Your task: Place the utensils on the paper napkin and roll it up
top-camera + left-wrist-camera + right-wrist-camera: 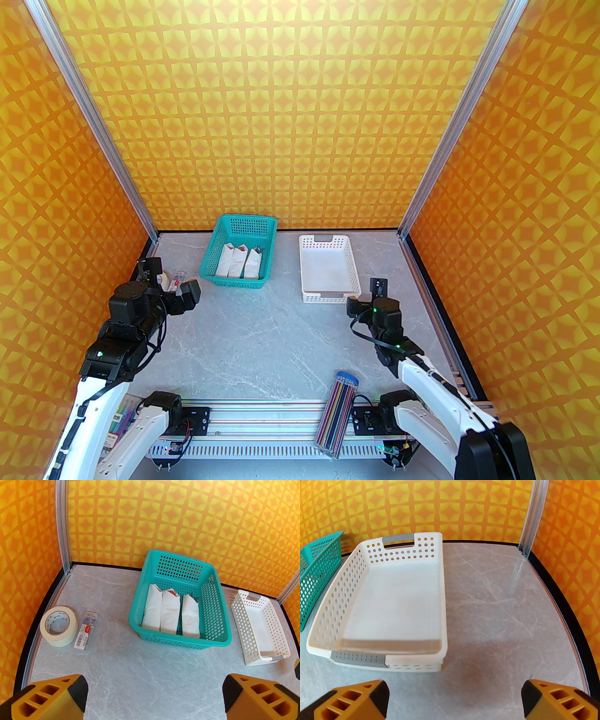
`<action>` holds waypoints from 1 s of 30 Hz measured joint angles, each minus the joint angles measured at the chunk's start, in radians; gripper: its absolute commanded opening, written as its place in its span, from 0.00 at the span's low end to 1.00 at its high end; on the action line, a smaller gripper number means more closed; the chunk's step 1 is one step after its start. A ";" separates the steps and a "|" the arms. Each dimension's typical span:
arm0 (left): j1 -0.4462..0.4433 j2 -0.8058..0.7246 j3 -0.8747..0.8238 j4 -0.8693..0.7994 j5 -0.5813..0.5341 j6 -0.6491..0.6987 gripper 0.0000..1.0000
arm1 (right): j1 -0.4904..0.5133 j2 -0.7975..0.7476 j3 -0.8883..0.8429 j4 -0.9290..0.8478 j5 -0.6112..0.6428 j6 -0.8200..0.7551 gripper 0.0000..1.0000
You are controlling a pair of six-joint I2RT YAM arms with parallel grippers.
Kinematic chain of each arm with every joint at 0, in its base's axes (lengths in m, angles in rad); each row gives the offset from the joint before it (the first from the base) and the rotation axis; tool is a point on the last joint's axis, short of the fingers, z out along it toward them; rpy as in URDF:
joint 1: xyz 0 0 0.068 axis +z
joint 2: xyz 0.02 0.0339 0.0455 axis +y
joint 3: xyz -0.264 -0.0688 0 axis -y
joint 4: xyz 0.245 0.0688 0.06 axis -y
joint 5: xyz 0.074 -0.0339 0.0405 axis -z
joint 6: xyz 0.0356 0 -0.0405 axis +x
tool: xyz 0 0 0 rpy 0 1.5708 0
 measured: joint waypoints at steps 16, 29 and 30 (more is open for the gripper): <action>0.000 0.018 -0.003 0.022 -0.019 0.008 1.00 | -0.030 0.320 -0.043 0.512 -0.038 -0.093 0.99; 0.010 0.060 -0.029 0.020 -0.094 0.006 0.99 | -0.138 0.500 -0.040 0.701 -0.170 -0.077 0.99; 0.010 0.058 -0.036 0.023 -0.099 0.007 0.99 | -0.140 0.501 -0.029 0.687 -0.177 -0.076 0.99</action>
